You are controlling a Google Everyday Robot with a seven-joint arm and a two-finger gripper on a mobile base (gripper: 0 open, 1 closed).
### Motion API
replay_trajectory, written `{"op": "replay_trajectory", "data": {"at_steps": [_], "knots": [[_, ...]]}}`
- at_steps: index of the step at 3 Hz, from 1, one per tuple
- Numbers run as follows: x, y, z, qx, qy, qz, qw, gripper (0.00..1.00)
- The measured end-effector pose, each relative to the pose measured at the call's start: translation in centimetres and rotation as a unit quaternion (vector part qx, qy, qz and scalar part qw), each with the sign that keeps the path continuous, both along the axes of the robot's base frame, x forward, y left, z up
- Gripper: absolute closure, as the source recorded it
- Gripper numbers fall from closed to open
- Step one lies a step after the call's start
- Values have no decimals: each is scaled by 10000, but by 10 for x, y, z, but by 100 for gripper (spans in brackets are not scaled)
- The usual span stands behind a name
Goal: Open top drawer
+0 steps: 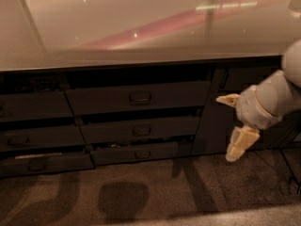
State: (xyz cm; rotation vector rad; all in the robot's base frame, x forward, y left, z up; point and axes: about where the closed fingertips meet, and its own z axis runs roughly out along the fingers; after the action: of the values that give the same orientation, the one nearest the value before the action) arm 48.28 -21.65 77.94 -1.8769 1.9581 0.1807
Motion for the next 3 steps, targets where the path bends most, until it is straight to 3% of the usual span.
{"op": "replay_trajectory", "data": {"at_steps": [1, 2, 3], "knots": [[-7, -18, -7, -83, -405, 19, 9991, 0], [-6, -18, -7, -84, -405, 18, 9991, 0], [20, -22, -13, -254, -308, -189, 9990, 0]]}}
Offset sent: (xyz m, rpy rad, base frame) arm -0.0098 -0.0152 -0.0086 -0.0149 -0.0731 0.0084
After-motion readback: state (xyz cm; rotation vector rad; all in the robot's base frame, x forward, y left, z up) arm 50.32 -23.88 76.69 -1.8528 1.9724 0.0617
